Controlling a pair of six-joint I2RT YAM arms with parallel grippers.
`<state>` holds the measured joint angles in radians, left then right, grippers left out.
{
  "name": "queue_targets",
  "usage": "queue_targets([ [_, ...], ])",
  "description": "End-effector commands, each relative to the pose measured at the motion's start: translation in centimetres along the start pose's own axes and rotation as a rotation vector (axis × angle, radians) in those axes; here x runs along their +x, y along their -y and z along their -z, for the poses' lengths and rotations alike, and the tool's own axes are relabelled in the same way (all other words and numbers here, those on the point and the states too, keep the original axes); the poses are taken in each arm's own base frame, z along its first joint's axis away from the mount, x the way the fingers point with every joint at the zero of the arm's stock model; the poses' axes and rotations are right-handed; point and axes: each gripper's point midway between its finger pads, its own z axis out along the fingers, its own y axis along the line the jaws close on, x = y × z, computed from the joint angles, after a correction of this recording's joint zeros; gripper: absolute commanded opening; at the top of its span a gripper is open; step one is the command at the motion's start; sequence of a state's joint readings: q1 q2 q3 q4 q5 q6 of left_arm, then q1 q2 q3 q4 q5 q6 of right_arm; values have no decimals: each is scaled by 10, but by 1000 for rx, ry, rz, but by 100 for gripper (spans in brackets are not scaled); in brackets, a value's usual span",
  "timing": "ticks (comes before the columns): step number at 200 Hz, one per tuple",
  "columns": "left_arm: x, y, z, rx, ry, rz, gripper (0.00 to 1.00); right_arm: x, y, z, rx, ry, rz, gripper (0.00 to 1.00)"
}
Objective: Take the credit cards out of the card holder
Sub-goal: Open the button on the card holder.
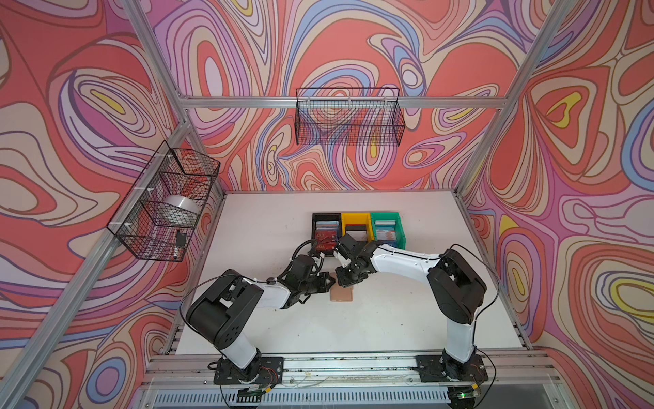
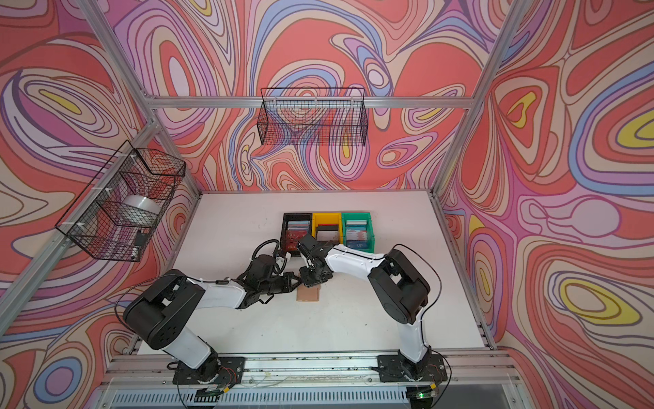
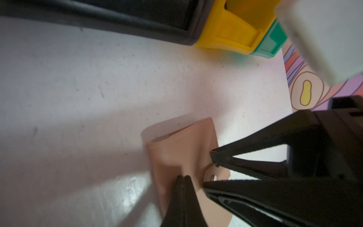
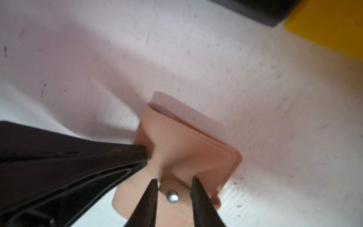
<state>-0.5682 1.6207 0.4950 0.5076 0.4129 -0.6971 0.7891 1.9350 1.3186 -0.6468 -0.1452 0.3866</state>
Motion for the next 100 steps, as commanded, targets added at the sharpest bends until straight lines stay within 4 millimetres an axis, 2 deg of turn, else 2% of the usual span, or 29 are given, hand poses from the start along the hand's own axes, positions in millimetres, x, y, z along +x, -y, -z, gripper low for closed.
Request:
queue_targets([
  [1, 24, -31, 6, -107, -43, 65, 0, 16, 5, -14, 44, -54, -5, 30],
  [53, 27, -33, 4, -109, -56, 87, 0, 28, 9, -15, 77, -72, 22, 31],
  [84, 31, -36, 1, -106, -63, 110, 0, 29, 4, -14, 96, -74, 60, 34],
  [100, 33, -37, 0, -106, -64, 119, 0, 30, 8, -16, 117, -81, 58, 35],
])
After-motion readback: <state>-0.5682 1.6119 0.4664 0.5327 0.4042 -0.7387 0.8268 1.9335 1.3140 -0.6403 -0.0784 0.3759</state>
